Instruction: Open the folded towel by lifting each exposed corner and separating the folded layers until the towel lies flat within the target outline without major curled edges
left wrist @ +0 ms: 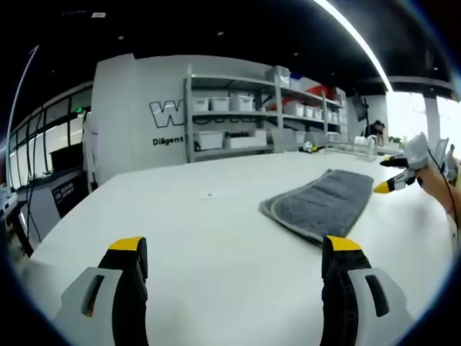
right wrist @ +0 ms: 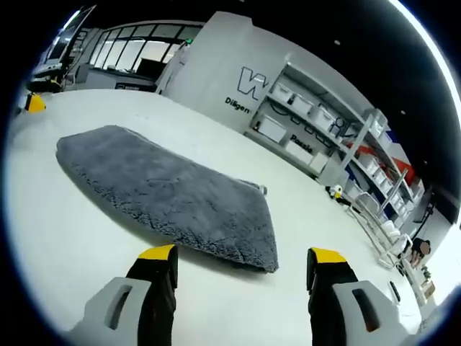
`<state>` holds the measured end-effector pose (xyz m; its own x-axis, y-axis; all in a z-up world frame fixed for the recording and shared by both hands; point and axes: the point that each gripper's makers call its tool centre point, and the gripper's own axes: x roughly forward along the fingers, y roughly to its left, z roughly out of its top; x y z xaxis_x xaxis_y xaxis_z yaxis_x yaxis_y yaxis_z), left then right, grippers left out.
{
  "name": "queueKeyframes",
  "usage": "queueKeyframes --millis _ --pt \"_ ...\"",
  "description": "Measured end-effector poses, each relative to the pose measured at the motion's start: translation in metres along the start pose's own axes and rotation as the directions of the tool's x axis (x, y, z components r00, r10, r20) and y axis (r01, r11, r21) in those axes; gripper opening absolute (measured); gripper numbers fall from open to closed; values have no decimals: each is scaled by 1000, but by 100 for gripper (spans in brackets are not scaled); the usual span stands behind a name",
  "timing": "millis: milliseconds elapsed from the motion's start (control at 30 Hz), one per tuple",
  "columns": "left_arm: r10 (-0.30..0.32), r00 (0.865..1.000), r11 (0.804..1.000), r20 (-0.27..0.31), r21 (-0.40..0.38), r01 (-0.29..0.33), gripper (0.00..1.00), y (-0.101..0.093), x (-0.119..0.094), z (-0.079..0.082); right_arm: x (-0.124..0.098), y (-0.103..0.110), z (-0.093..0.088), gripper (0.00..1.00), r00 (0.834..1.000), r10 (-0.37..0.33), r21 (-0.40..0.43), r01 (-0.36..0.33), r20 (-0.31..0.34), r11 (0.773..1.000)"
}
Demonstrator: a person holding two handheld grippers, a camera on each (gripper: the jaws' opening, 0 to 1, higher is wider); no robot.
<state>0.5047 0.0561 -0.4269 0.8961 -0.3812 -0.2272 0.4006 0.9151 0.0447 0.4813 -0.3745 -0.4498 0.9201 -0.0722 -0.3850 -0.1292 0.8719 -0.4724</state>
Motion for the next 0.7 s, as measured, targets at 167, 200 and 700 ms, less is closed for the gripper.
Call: queueKeyframes --millis 167,200,700 --pt "-5 1000 1000 1 0 5 99 -2 -1 0 8 4 10 93 999 28 7 -28 18 1000" --pt "-7 1000 1000 0 0 7 99 -2 0 0 8 5 12 95 999 35 13 -35 22 999" --pt "-36 999 999 1 34 36 98 -12 1 0 0 72 51 99 970 187 127 -208 157 970"
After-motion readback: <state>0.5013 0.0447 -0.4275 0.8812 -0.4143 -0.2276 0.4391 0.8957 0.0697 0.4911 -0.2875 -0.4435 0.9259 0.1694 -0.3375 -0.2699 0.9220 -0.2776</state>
